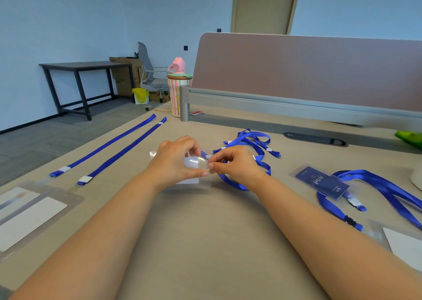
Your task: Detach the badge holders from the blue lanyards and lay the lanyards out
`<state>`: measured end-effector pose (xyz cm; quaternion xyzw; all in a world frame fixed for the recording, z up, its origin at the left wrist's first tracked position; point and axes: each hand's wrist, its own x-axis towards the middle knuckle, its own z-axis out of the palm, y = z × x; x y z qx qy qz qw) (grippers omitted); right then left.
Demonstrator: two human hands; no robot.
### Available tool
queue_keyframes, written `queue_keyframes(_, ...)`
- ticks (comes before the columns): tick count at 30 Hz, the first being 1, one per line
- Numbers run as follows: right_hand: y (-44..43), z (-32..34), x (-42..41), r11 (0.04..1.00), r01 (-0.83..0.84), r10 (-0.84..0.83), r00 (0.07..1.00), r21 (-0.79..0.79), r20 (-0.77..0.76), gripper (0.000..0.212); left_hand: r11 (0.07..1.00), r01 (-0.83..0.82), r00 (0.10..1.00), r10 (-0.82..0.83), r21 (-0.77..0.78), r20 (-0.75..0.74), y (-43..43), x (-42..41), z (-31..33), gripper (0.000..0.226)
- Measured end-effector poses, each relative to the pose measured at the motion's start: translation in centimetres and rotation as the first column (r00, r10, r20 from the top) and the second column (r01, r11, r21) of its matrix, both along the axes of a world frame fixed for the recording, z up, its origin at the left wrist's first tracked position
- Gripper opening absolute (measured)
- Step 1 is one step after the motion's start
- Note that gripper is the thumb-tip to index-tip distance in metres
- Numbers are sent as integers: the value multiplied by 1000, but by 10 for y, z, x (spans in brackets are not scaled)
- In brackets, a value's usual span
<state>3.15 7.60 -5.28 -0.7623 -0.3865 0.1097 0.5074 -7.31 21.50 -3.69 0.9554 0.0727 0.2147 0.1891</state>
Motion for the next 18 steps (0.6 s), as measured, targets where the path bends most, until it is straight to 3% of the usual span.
queue_keyframes(9,-3,1,1,992,-101,110,985,71,-134,20,1000,14,1000,-14,6,-9,2,0,-1,34)
queue_keyframes(14,-7,4,2,978,-191,208,935,84,-288,27,999,1,1000,-1,38,-14,3,-1,0,27)
queue_keyframes(18,-7,5,2,977,-211,212,945,33,-250,34,997,-14,1000,14,73,-2,2,-2,1,28)
